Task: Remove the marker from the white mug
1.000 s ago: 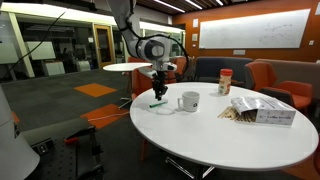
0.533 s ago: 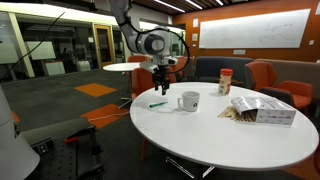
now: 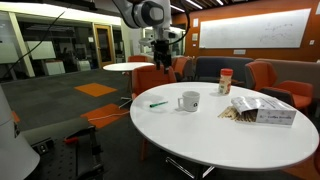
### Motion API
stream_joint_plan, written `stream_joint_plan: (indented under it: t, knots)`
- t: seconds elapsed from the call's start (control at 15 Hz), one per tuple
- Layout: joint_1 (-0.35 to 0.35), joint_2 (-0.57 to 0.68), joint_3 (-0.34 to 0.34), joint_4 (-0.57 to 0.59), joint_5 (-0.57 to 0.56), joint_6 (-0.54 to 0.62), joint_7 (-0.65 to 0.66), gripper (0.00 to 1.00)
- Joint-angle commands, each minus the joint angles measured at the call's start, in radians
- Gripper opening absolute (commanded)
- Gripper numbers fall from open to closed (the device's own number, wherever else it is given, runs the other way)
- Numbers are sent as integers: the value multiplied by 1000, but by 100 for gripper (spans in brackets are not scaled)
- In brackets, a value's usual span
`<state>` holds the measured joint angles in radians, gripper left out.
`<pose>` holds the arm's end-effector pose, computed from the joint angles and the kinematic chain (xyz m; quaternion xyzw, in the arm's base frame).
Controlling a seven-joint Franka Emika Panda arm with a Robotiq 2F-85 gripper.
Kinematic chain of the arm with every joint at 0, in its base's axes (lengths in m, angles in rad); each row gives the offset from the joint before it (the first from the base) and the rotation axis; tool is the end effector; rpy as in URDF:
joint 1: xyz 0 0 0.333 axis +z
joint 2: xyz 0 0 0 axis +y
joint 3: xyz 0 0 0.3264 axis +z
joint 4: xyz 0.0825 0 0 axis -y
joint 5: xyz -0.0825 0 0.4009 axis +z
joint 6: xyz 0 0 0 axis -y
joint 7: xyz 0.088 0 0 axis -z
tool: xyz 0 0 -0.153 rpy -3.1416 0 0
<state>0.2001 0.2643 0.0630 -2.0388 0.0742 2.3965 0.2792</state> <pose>0.5982 0.1637 0.2761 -0.9977 0.0356 -0.0358 0.0458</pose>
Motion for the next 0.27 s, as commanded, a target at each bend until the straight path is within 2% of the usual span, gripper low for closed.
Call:
stream_joint_plan:
  t: [0.0, 0.2]
  knots:
    - [-7, -67, -7, -16, -35, -130, 78, 100]
    - [-19, -81, -3, -13, -42, -190, 87, 100]
